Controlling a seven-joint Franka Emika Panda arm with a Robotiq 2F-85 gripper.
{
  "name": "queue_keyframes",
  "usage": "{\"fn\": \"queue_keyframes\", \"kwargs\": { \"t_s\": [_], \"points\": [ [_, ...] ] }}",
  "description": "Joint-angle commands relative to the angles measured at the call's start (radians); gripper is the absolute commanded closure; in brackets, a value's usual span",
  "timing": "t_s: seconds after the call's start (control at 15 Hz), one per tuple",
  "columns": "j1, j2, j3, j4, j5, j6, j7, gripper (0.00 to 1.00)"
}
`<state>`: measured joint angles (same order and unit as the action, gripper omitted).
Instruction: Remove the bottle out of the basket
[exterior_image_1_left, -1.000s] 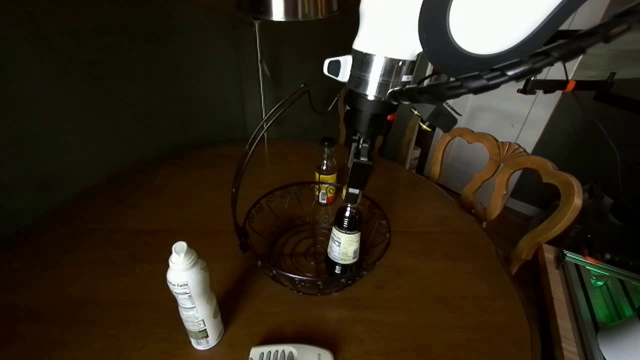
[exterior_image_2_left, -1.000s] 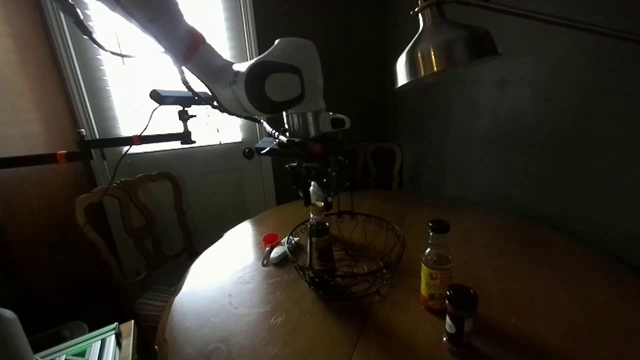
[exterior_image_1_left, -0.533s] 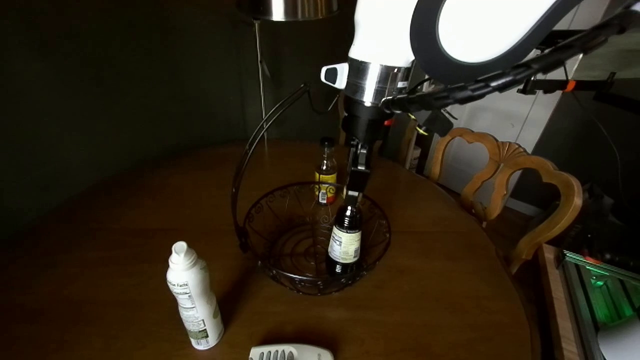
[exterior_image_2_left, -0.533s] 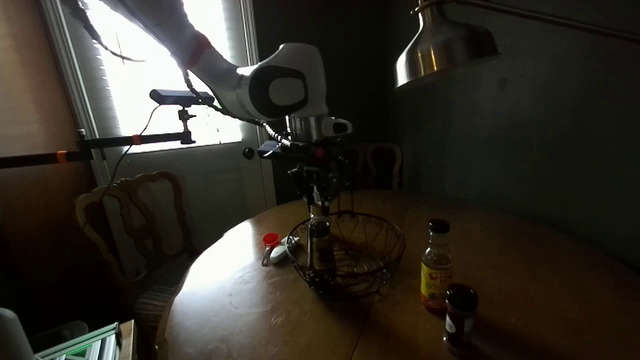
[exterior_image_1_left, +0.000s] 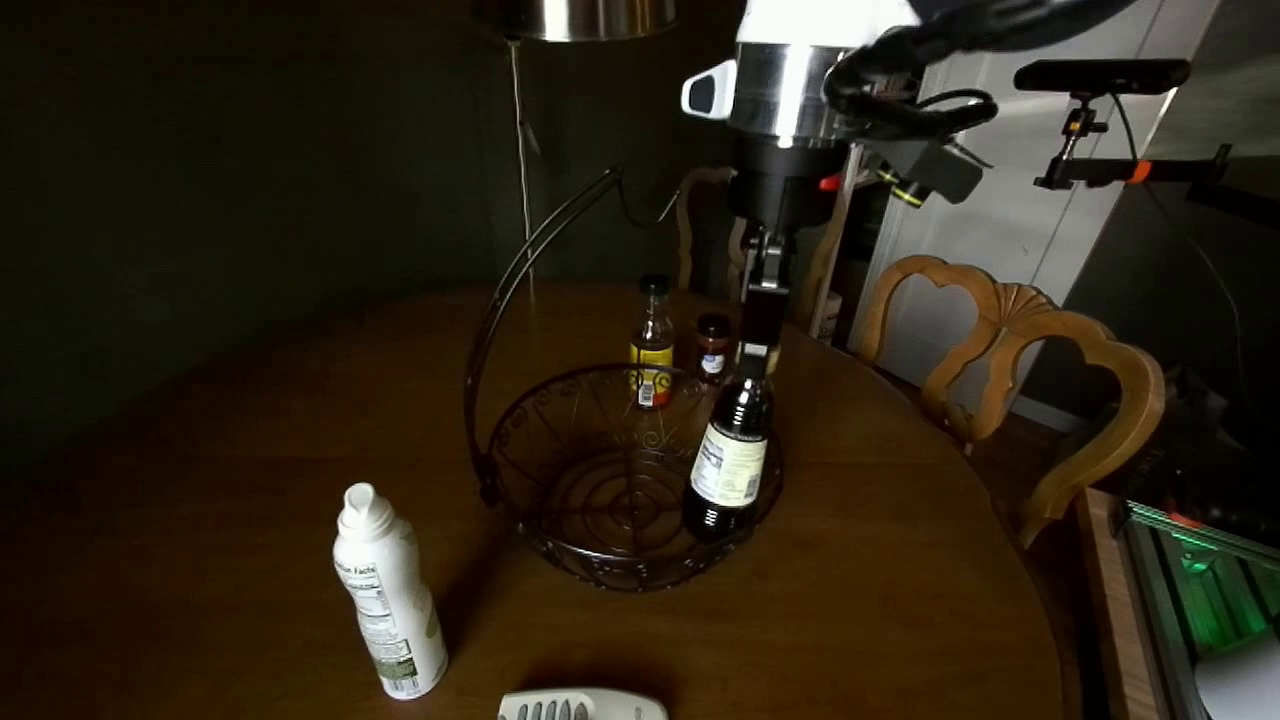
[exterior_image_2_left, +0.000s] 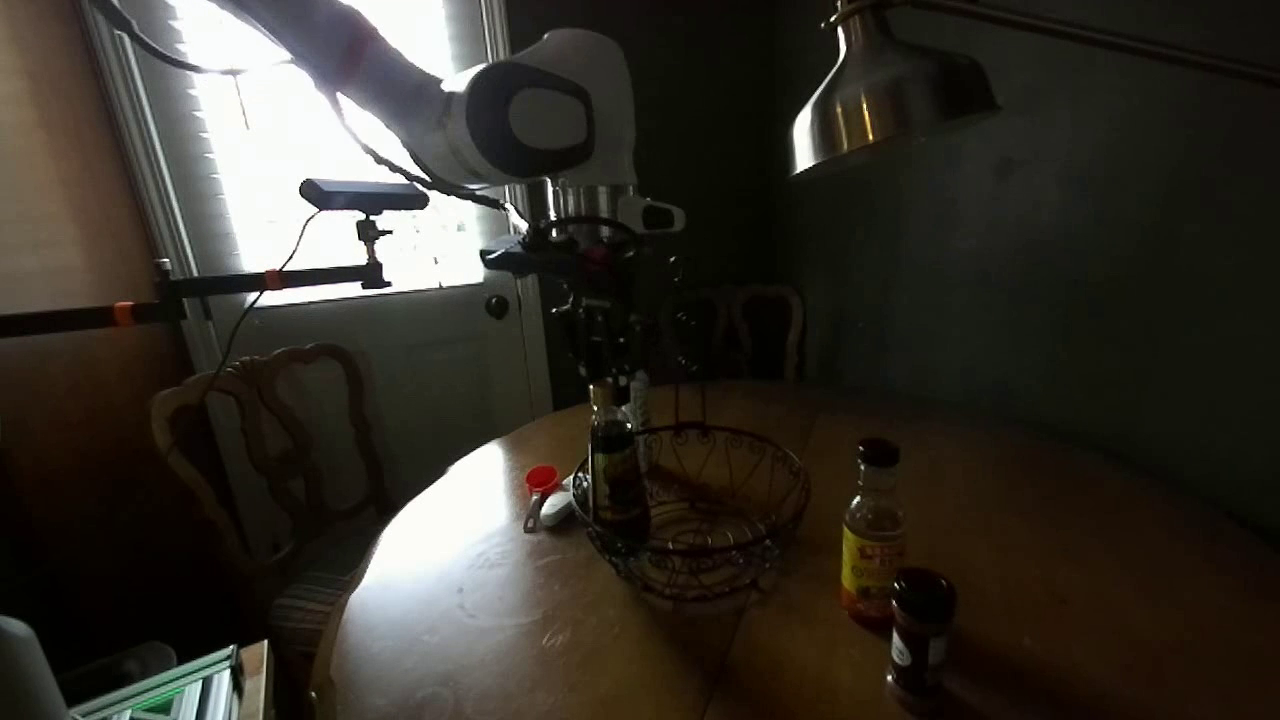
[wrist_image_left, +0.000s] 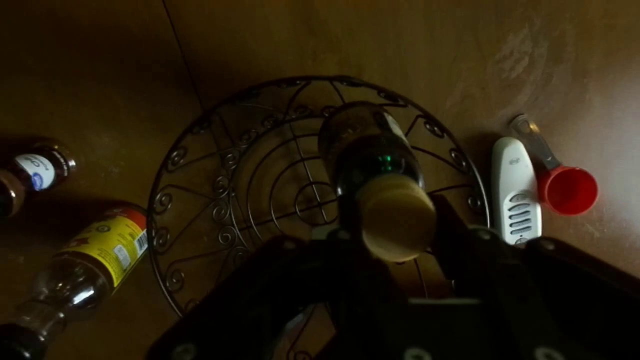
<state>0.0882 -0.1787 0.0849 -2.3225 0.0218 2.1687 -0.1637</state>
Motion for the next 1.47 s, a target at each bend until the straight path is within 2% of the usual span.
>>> {"fn": "queue_keyframes", "kwargs": {
  "t_s": [0.0,0.4,0.73,0.93,1.0,1.07,1.13,1.4],
  "points": [
    [0.001,-0.149,-0.009,-0.058,0.017,-0.054,0.050,0.87],
    [-0.025,-0.326,-0.053,-0.109,0.016,-0.070,0.093,0.87],
    [-0.086,-0.465,-0.160,-0.125,0.029,-0.182,0.066,0.87],
    [-0.135,-0.512,-0.238,-0.131,0.029,-0.251,0.041,0.87],
    [-0.154,-0.519,-0.260,-0.137,0.017,-0.236,0.028,0.87],
    [-0.139,-0.467,-0.222,-0.112,0.008,-0.232,0.050,0.87],
    [-0.151,-0.473,-0.236,-0.117,0.006,-0.232,0.037,0.62],
    [-0.148,-0.458,-0.219,-0.119,0.003,-0.232,0.039,0.62]
  ]
}}
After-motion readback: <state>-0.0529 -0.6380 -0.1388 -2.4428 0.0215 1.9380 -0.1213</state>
